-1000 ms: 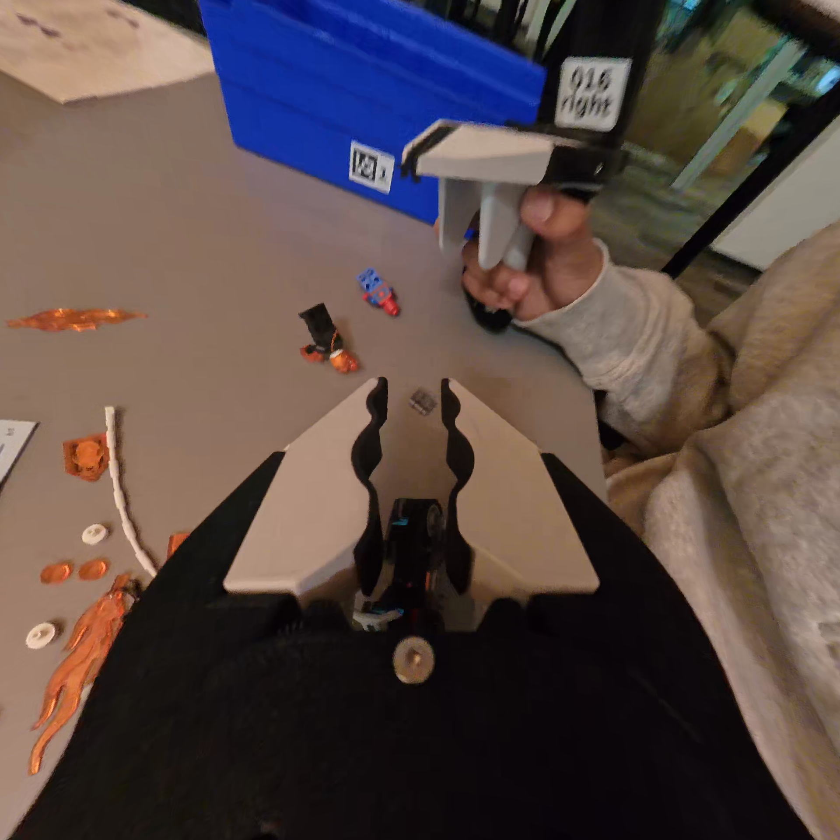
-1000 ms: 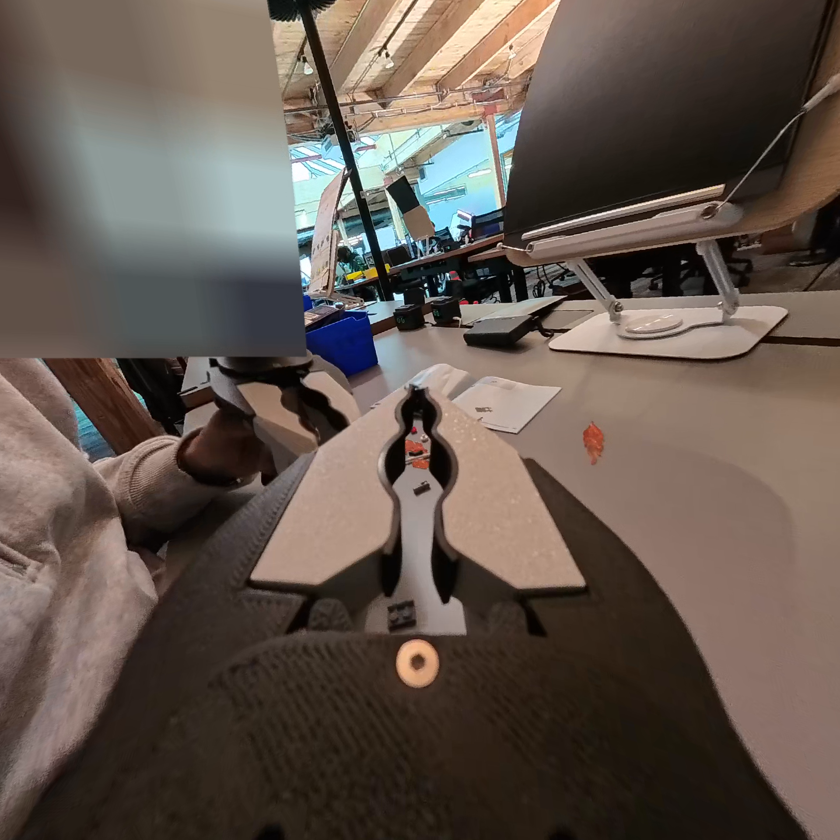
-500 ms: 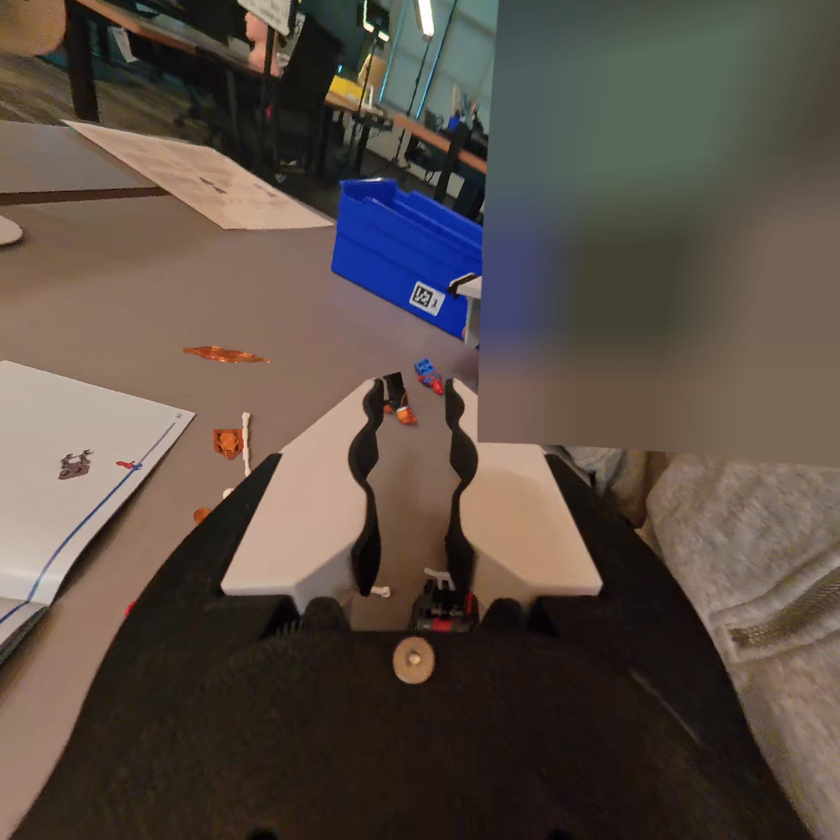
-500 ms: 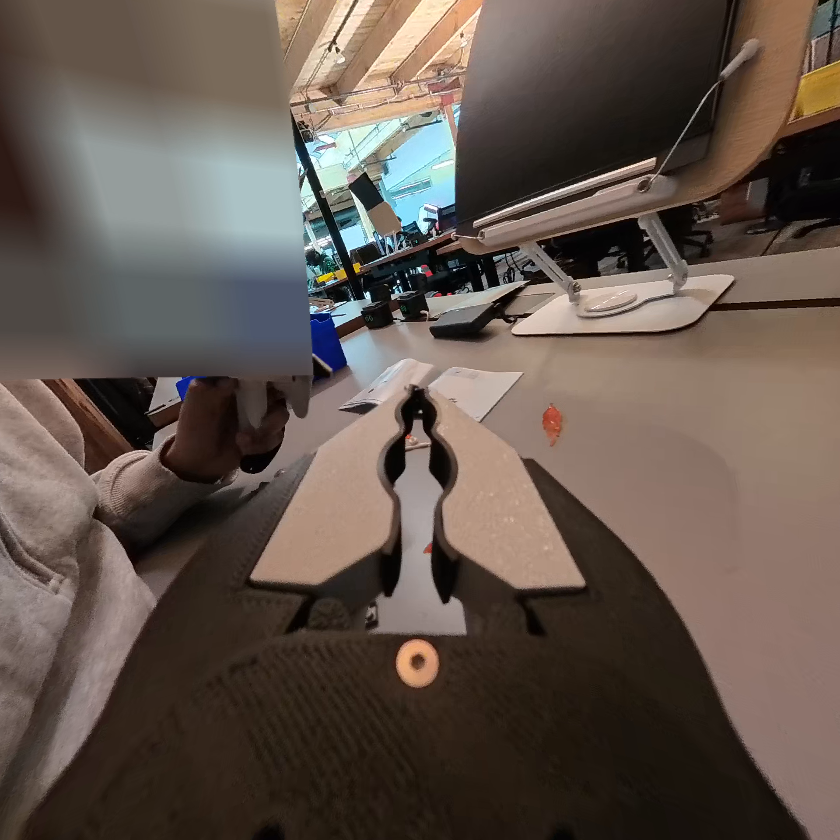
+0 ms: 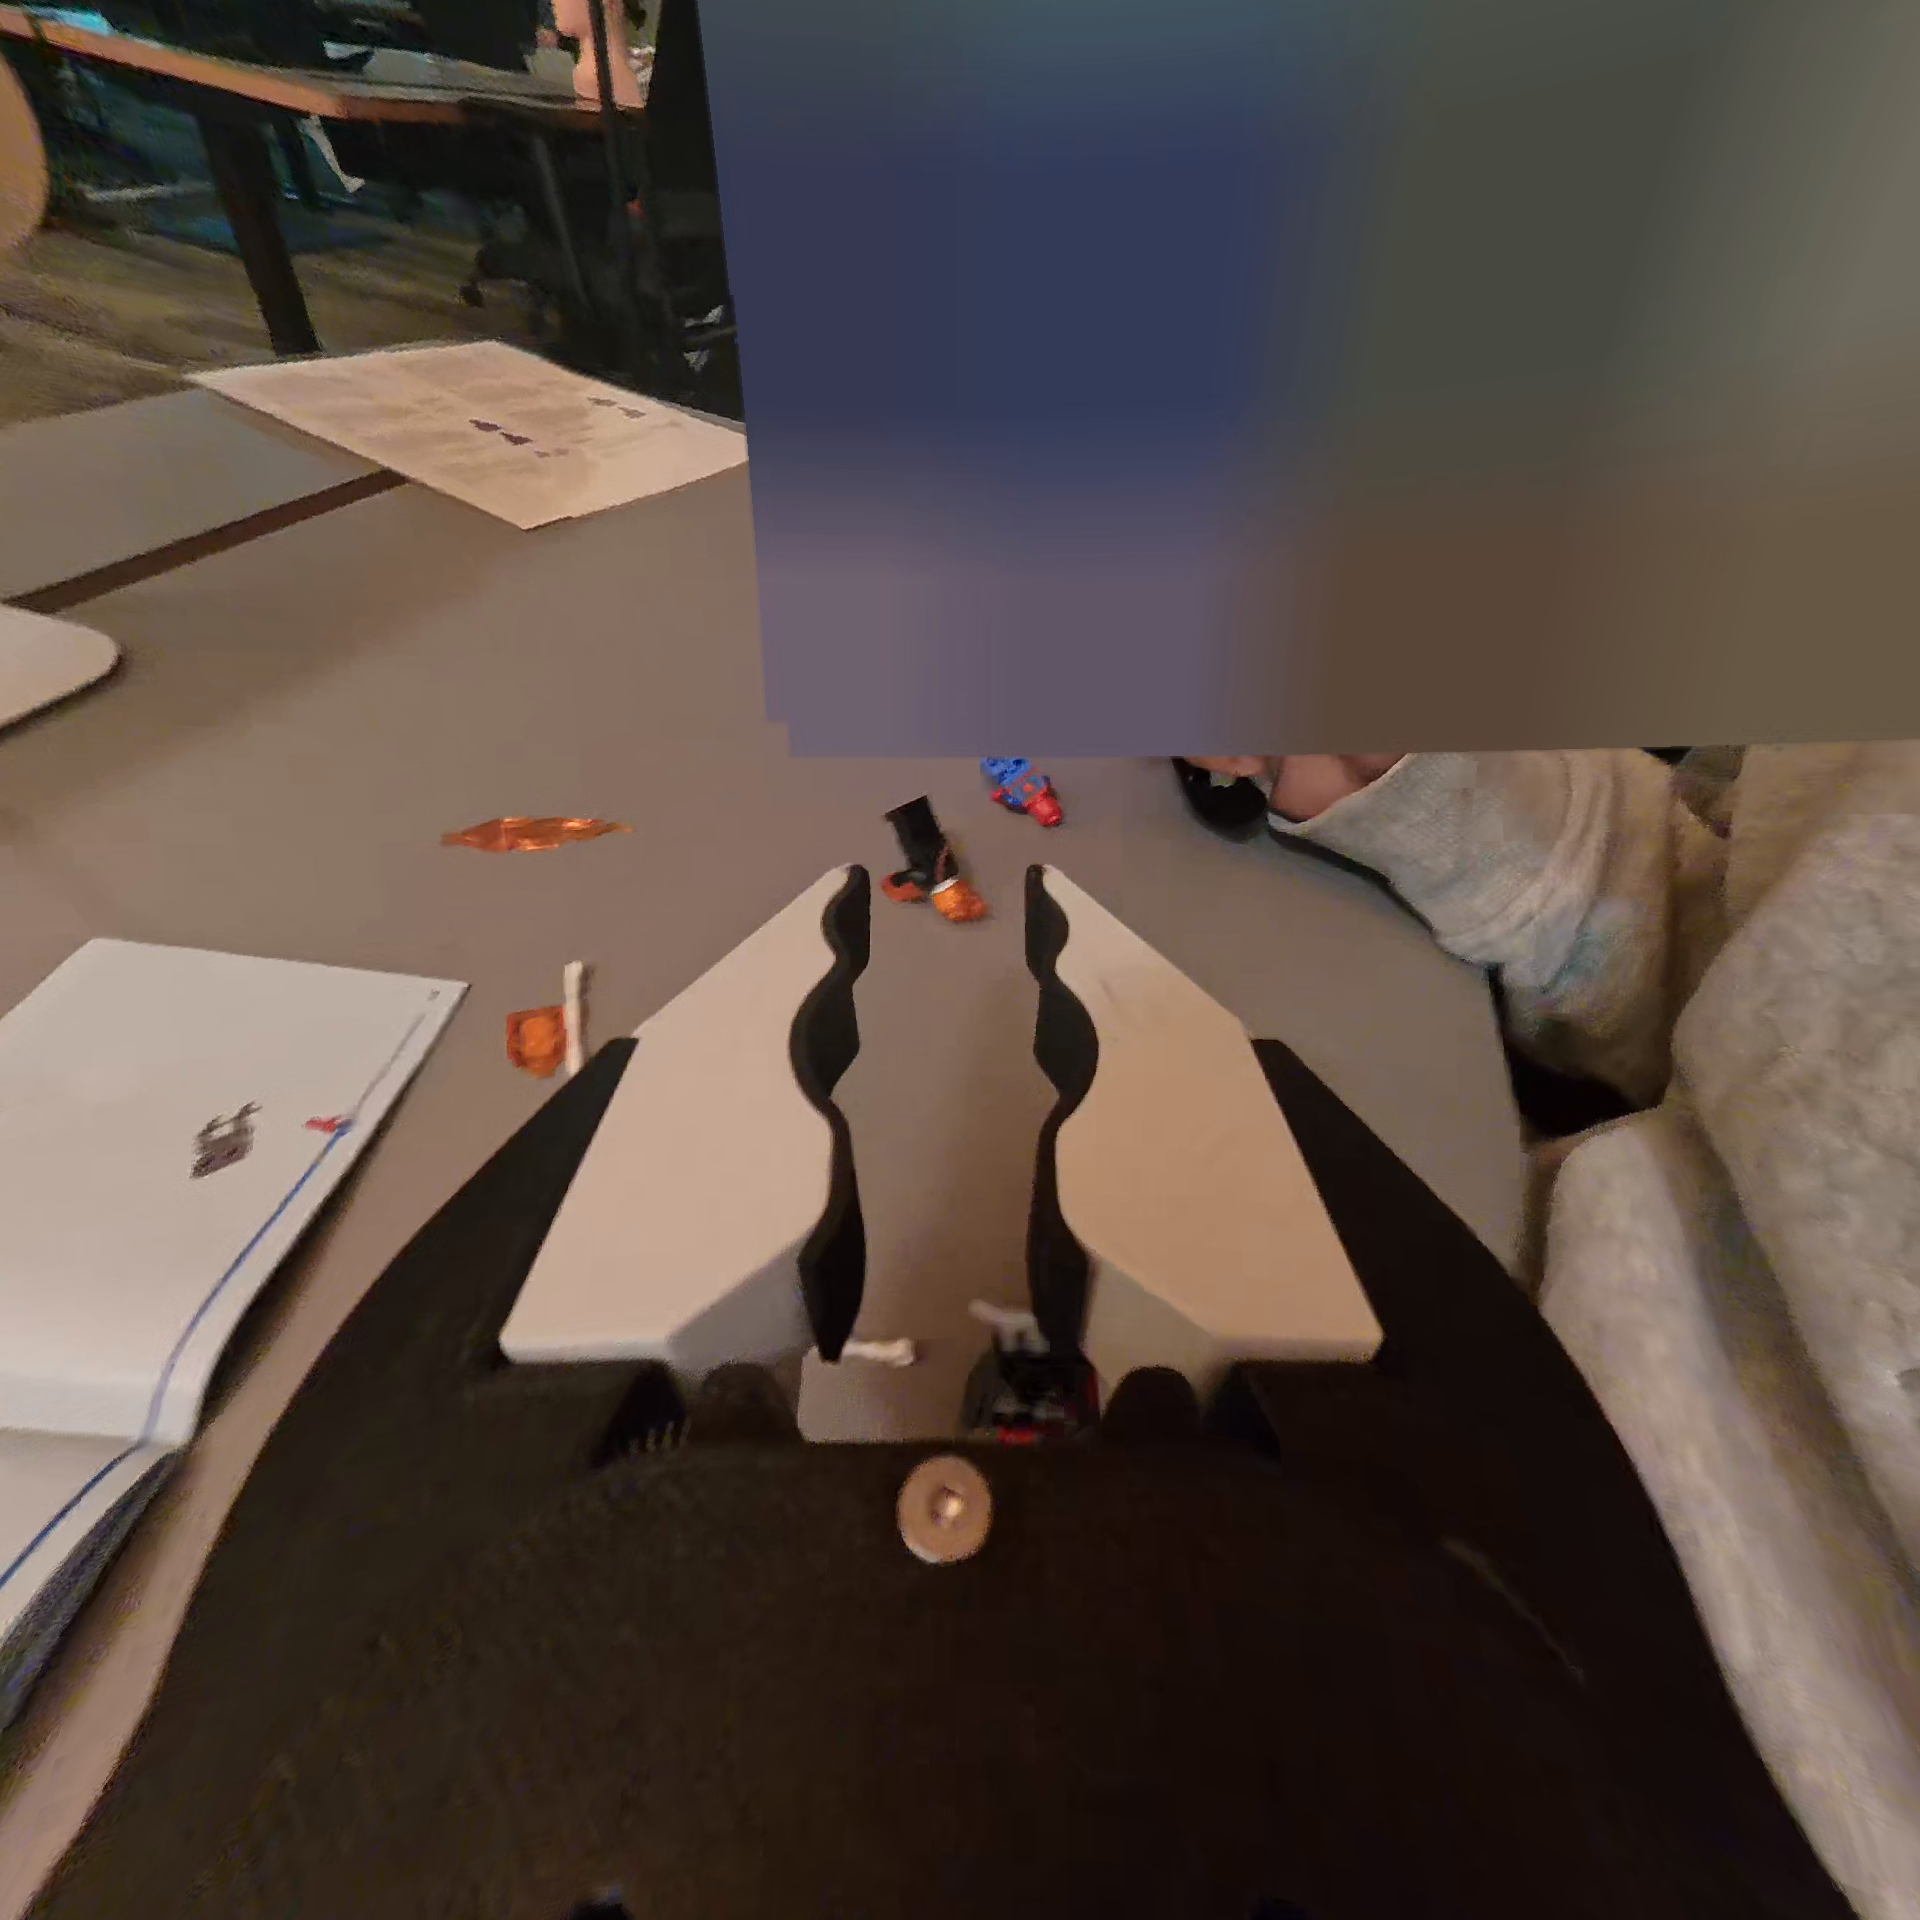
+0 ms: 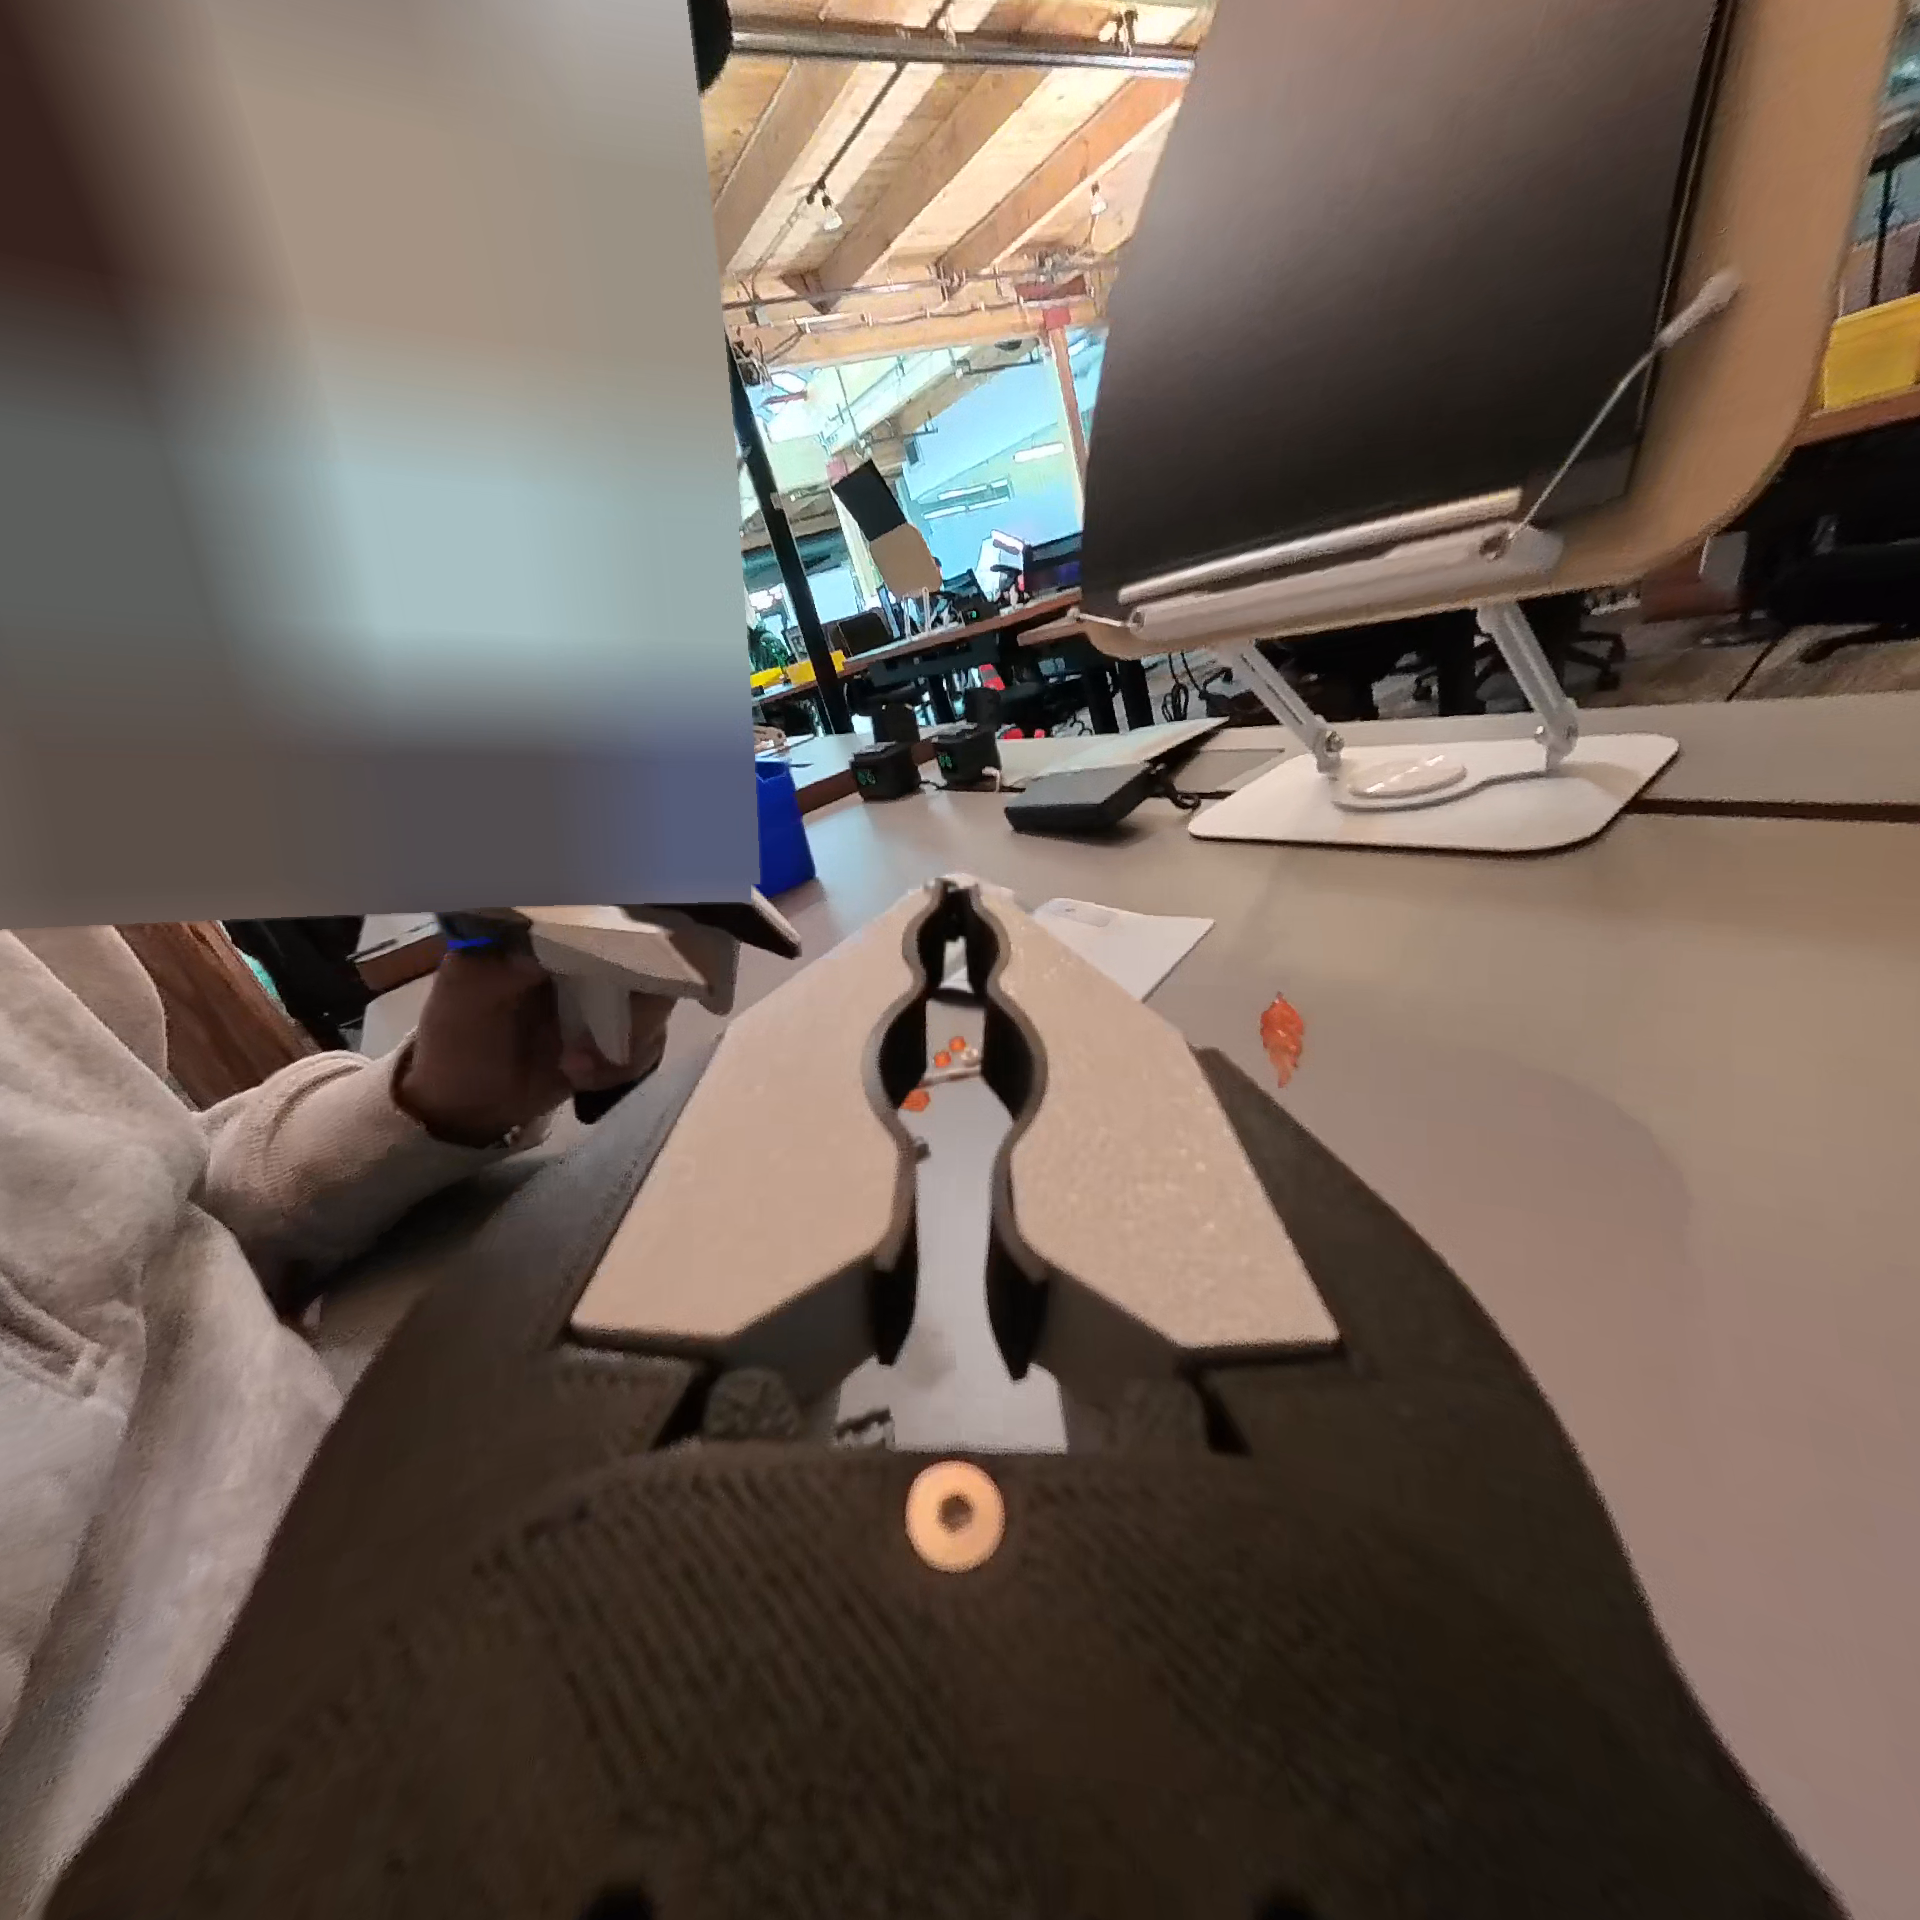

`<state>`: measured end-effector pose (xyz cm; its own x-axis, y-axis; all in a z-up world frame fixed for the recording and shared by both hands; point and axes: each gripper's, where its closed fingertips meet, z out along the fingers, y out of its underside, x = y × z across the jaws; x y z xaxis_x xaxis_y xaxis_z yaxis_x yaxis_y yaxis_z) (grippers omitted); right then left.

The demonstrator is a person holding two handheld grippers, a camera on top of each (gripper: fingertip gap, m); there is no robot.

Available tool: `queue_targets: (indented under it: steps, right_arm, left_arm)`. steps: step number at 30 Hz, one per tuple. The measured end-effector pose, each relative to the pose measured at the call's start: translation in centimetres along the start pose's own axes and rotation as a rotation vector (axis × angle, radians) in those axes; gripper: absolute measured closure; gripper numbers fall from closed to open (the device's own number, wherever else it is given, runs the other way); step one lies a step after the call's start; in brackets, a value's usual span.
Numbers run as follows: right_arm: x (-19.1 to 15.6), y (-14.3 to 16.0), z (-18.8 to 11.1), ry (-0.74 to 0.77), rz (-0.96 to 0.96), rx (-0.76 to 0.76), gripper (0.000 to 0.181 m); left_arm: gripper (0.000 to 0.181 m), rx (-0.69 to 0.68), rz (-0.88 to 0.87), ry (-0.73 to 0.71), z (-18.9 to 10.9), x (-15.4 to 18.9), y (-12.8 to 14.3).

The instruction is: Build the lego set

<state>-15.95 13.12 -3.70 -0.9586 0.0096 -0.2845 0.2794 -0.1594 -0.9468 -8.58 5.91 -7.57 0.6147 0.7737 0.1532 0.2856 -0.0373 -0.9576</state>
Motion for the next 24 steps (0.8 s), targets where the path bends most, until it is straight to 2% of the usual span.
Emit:
queue_targets:
  steps: [4, 8, 11, 16, 24]
  right_arm:
    - [-0.7, -0.9, -0.9, 0.004, -0.033, 0.051, 0.181]
    - [-1.2, -1.5, -1.7, -0.004, -0.030, 0.096, 0.181]
    - [-1.6, -1.9, -2.3, -0.022, -0.014, 0.134, 0.181]
    - [-1.8, -2.4, -3.0, -0.027, -0.010, 0.174, 0.181]
    - [-1.7, -3.0, -3.8, -0.018, -0.001, 0.219, 0.181]
  left_arm:
    - [0.149, -0.037, -0.044, 0.060, 2.0, 4.0, -1.4]
    - [0.144, -0.326, -0.067, 0.002, 5.3, 6.7, 2.2]
    - [0.143, -0.451, -0.029, -0.095, 6.8, 7.0, 4.5]
    - [0.142, -0.536, 0.001, -0.171, 8.0, 6.5, 5.2]
    - [0.147, -0.732, 0.000, -0.239, 9.0, 5.8, 8.4]
